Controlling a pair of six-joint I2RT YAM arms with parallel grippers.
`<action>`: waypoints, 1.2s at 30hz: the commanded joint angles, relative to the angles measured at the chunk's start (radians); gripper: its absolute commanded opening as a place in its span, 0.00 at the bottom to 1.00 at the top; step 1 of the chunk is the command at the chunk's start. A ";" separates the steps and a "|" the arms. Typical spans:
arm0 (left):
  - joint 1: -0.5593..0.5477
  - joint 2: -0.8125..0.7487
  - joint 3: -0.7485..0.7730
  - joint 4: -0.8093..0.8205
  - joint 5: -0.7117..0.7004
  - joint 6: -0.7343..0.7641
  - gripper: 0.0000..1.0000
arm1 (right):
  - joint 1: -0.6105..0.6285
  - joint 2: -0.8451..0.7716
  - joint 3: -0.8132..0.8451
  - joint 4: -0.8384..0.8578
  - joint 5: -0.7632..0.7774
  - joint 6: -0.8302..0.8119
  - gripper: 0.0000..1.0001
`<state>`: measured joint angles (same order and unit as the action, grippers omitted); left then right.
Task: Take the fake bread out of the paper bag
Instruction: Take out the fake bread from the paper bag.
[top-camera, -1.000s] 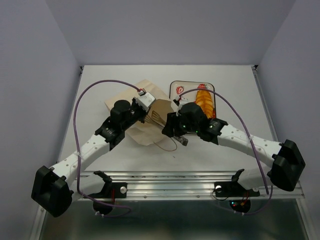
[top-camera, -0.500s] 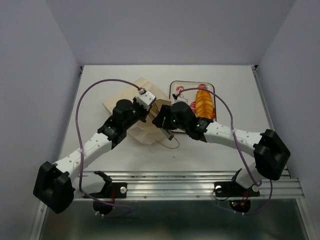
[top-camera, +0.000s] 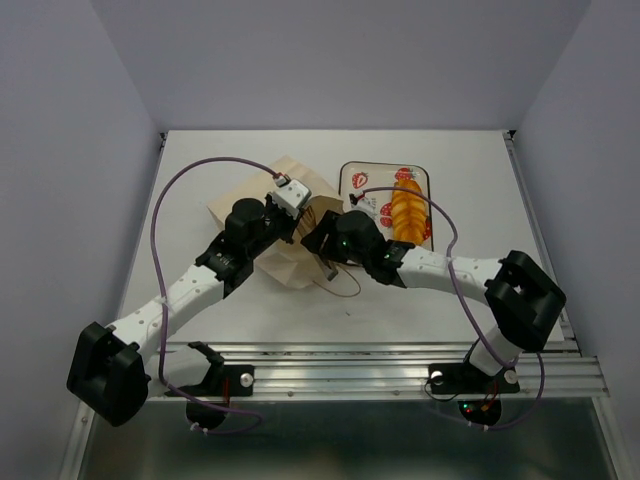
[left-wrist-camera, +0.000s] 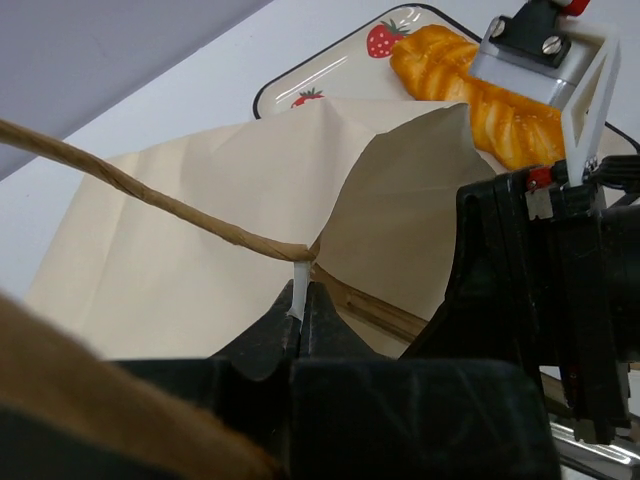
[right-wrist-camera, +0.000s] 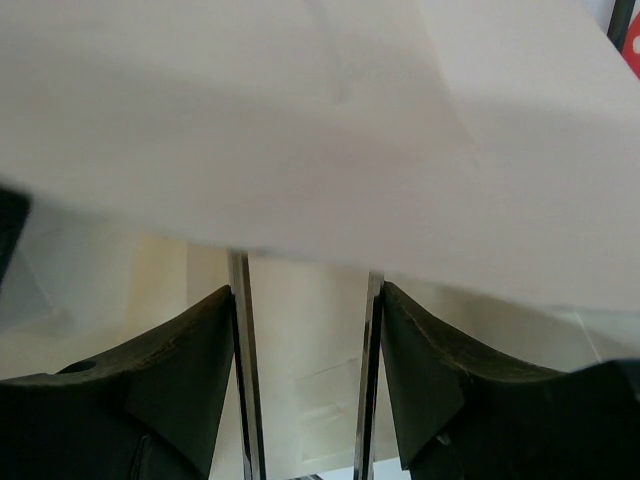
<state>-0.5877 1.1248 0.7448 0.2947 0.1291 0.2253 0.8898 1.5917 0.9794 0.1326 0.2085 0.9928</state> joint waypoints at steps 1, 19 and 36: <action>-0.004 -0.003 0.030 0.069 -0.006 -0.035 0.00 | 0.018 0.030 -0.013 0.113 0.042 0.049 0.62; -0.004 -0.056 -0.005 0.098 0.060 -0.119 0.00 | 0.047 0.154 0.011 0.265 0.049 0.086 0.63; -0.008 -0.089 -0.050 0.092 0.213 -0.054 0.00 | 0.047 0.211 -0.024 0.519 -0.054 0.076 0.66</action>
<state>-0.5873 1.0832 0.7086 0.3149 0.2363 0.1429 0.9310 1.7943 0.9657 0.4908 0.2115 1.0901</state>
